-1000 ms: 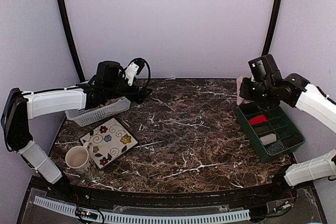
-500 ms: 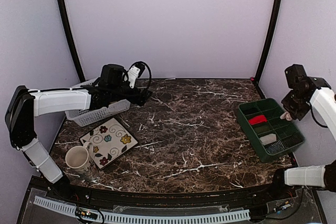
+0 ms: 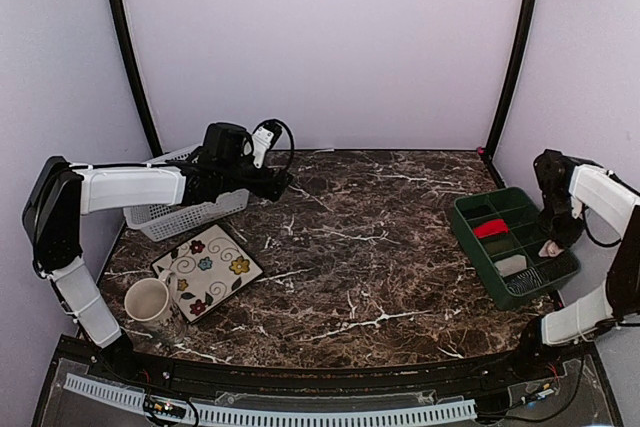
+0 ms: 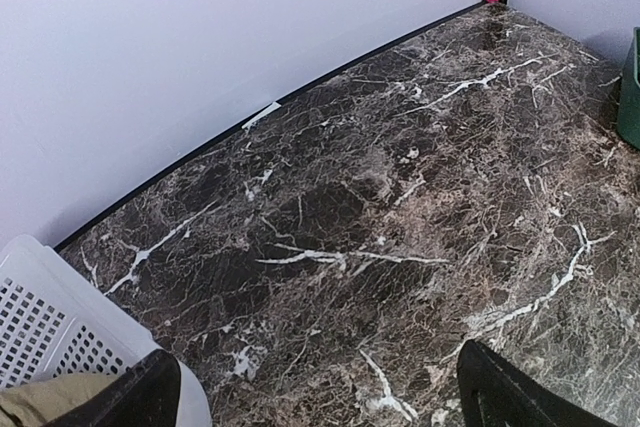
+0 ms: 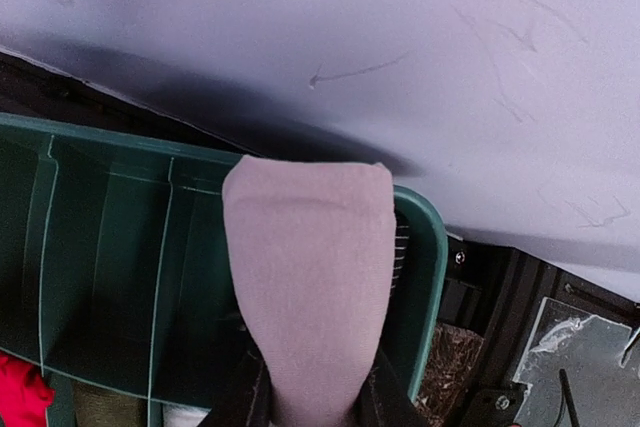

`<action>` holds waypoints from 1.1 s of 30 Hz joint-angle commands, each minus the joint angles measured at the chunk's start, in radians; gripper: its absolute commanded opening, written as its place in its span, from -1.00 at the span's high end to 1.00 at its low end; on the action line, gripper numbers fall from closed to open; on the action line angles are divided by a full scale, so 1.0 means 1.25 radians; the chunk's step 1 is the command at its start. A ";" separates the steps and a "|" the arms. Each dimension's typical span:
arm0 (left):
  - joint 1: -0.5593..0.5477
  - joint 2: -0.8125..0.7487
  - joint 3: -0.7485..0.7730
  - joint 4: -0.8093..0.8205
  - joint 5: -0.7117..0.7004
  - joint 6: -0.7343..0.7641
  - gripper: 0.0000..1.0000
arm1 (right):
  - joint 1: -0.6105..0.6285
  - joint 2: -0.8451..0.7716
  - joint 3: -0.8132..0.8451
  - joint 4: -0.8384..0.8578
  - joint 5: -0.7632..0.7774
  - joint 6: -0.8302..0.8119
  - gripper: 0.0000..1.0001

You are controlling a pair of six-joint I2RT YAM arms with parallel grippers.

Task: Roll the underwear
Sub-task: Place the underwear in the bin.

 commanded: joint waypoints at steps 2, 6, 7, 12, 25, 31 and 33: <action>0.001 0.001 0.025 -0.015 -0.014 -0.008 -0.98 | -0.011 0.049 -0.020 0.092 0.017 -0.037 1.00; 0.001 0.000 0.019 -0.022 -0.017 -0.010 -0.98 | -0.017 0.074 -0.032 0.154 -0.001 -0.066 1.00; 0.001 0.000 0.019 -0.024 -0.017 -0.010 -0.98 | -0.019 0.084 -0.035 0.162 -0.007 -0.067 1.00; 0.002 0.003 0.016 -0.032 -0.019 -0.007 -0.98 | -0.023 0.100 -0.063 0.228 -0.047 -0.074 1.00; 0.001 0.009 0.011 -0.035 -0.007 0.002 -0.98 | -0.031 0.116 -0.122 0.290 -0.103 -0.026 0.61; 0.002 0.005 0.011 -0.035 -0.006 0.002 -0.98 | -0.031 0.105 -0.117 0.289 -0.095 -0.023 0.13; 0.002 0.003 0.011 -0.032 -0.008 0.003 -0.98 | -0.031 0.099 -0.112 0.290 -0.096 -0.029 0.03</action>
